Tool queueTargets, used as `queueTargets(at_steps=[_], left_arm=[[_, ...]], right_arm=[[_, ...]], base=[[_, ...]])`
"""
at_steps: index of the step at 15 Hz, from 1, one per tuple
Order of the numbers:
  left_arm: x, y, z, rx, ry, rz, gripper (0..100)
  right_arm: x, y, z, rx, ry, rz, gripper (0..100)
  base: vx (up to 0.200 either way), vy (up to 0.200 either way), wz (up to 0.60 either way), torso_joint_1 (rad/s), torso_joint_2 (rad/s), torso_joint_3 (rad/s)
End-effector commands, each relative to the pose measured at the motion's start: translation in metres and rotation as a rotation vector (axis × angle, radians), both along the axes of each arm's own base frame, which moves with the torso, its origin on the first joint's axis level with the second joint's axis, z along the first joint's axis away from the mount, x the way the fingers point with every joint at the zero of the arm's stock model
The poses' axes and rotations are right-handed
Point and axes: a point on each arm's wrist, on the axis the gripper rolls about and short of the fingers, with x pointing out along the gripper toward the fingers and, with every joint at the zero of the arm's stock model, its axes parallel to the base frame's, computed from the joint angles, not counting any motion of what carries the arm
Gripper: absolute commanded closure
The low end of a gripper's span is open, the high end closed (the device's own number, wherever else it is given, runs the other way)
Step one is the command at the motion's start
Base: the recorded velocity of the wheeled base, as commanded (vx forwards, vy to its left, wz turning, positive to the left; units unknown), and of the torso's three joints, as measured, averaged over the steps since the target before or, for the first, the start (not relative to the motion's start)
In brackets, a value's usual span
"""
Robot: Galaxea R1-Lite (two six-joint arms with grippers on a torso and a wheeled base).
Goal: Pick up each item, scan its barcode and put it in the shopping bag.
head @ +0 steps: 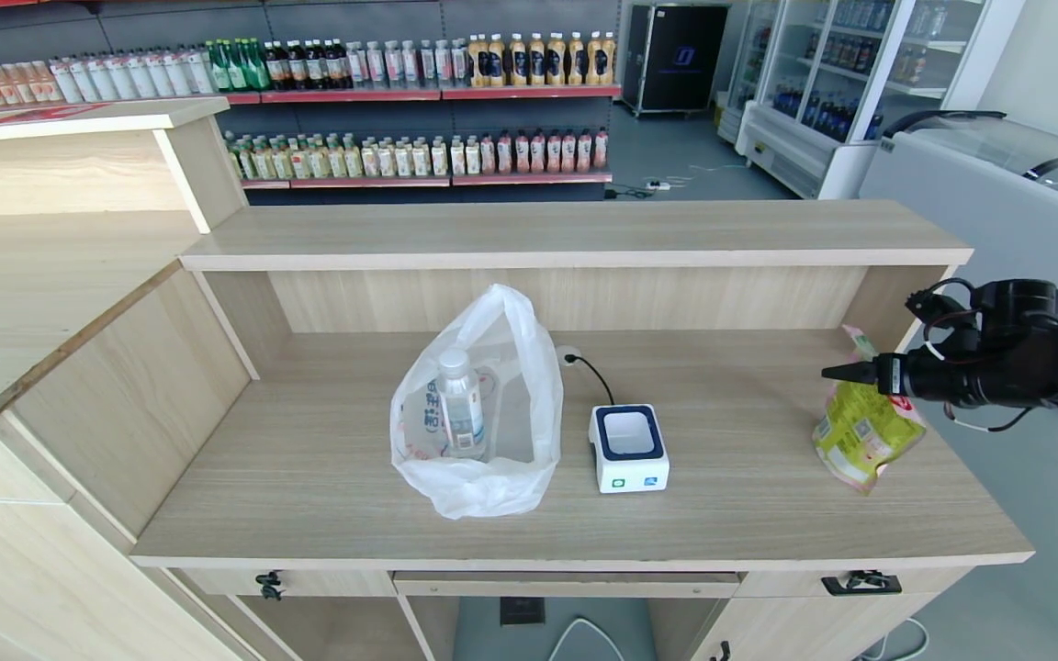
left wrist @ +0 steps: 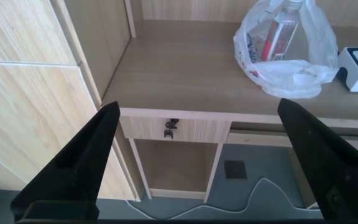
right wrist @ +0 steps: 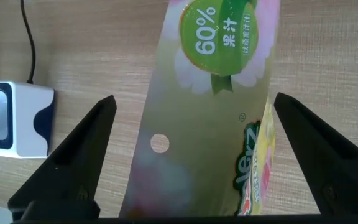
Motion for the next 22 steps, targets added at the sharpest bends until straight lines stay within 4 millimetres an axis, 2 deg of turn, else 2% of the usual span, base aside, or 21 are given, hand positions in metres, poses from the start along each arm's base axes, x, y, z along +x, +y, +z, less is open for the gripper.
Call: queueTargets(at_steps=[1,5,6,11,14,16,18,19,20,22], left_arm=[[0.0,0.0,0.0,0.0,0.0,0.001,0],[0.0,0.0,0.0,0.0,0.0,0.001,0],[0.0,0.0,0.0,0.0,0.0,0.001,0],[0.0,0.0,0.0,0.0,0.0,0.001,0],[0.0,0.0,0.0,0.0,0.0,0.001,0],[0.0,0.0,0.0,0.0,0.0,0.001,0],[0.0,0.0,0.0,0.0,0.0,0.001,0],[0.0,0.0,0.0,0.0,0.0,0.001,0],[0.0,0.0,0.0,0.0,0.0,0.001,0],[0.0,0.0,0.0,0.0,0.0,0.001,0]], right_arm=[[0.002,-0.001,-0.009,0.003,0.015,0.003,0],[0.001,-0.003,-0.02,0.005,0.031,-0.001,0],[0.0,-0.002,-0.025,0.004,0.029,-0.001,100],[-0.011,-0.005,-0.045,-0.013,0.05,-0.005,100],[-0.012,-0.005,-0.042,-0.02,0.035,-0.005,100],[-0.014,-0.004,-0.032,-0.028,0.011,-0.004,100],[-0.016,-0.003,-0.016,-0.036,-0.027,-0.003,100],[-0.025,0.0,0.016,-0.049,-0.096,0.004,100],[-0.038,0.006,0.039,-0.039,-0.143,0.038,100],[-0.074,0.02,0.083,-0.013,-0.25,0.154,100]], base=[[0.0,0.0,0.0,0.0,0.0,0.0],[0.0,0.0,0.0,0.0,0.0,0.0],[0.0,0.0,0.0,0.0,0.0,0.0],[0.0,0.0,0.0,0.0,0.0,0.0],[0.0,0.0,0.0,0.0,0.0,0.0],[0.0,0.0,0.0,0.0,0.0,0.0],[0.0,0.0,0.0,0.0,0.0,0.0],[0.0,0.0,0.0,0.0,0.0,0.0],[0.0,0.0,0.0,0.0,0.0,0.0],[0.0,0.0,0.0,0.0,0.0,0.0]])
